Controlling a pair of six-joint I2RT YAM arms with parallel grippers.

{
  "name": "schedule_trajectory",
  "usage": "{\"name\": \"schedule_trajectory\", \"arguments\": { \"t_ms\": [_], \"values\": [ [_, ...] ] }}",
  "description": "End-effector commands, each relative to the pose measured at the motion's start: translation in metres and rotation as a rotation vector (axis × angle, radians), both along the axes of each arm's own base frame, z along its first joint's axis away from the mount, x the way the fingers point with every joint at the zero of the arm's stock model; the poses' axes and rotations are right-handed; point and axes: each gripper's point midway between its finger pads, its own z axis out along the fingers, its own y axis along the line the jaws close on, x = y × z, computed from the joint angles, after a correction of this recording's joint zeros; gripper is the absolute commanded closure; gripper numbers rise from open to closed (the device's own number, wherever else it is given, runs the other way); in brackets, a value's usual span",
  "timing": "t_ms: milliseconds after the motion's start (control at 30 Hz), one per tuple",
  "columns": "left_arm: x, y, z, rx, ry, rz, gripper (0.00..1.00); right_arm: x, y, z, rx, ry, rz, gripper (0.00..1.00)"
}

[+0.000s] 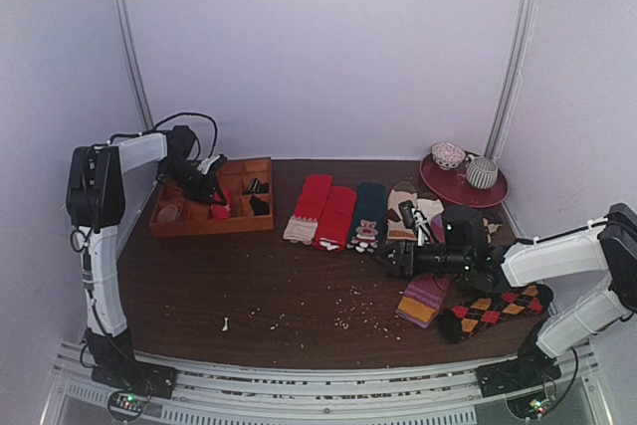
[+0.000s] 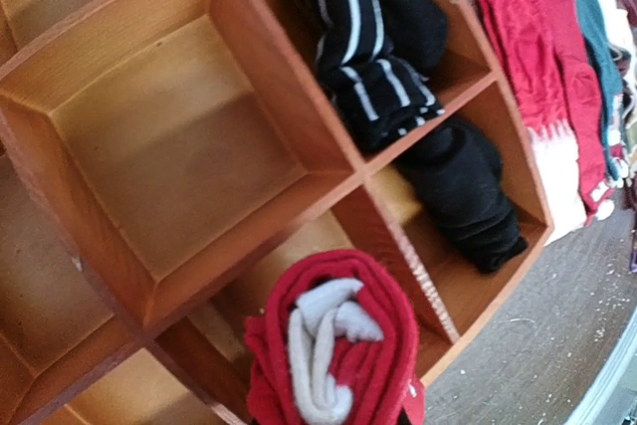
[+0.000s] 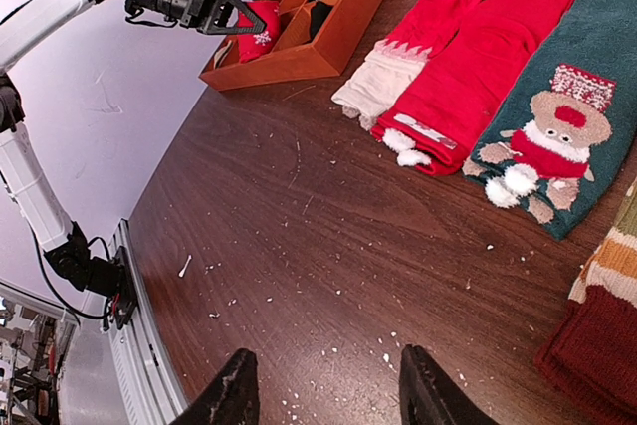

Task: Roll the socks
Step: Place a pair of socks in the storage box.

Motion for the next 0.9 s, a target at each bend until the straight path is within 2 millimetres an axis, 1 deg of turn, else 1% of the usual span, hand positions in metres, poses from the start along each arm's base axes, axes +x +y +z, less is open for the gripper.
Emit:
{"name": "schedule_trajectory", "arguments": {
  "t_ms": [0,100,233,367,500,633,700,867],
  "values": [
    [-0.006,0.029,-0.026,0.177,0.065,0.014,1.00,0.002,-0.005,0.004,0.013,-0.016,-0.025,0.51],
    [-0.003,0.032,-0.026,0.195,0.073,0.016,1.00,0.002,-0.005,0.004,0.012,-0.017,-0.025,0.51],
    [-0.008,0.025,-0.031,0.214,0.091,-0.011,1.00,0.002,-0.005,0.004,0.010,-0.018,-0.024,0.51],
    [-0.014,0.011,-0.035,0.258,0.094,-0.047,1.00,0.003,-0.005,0.004,0.010,-0.020,-0.026,0.51],
    [-0.013,0.008,-0.034,0.322,0.090,-0.046,1.00,0.003,-0.005,0.003,0.007,-0.019,-0.024,0.51],
    [-0.013,-0.004,-0.032,0.352,0.074,-0.055,1.00,0.003,-0.005,0.002,0.001,-0.019,-0.022,0.51],
    [-0.015,-0.008,-0.036,0.368,0.078,-0.062,1.00,0.003,-0.004,0.001,0.000,-0.015,-0.021,0.51],
    [-0.025,-0.018,-0.051,0.394,0.113,-0.090,1.00,0.002,-0.003,0.000,0.002,-0.012,-0.013,0.51]
  ]
}}
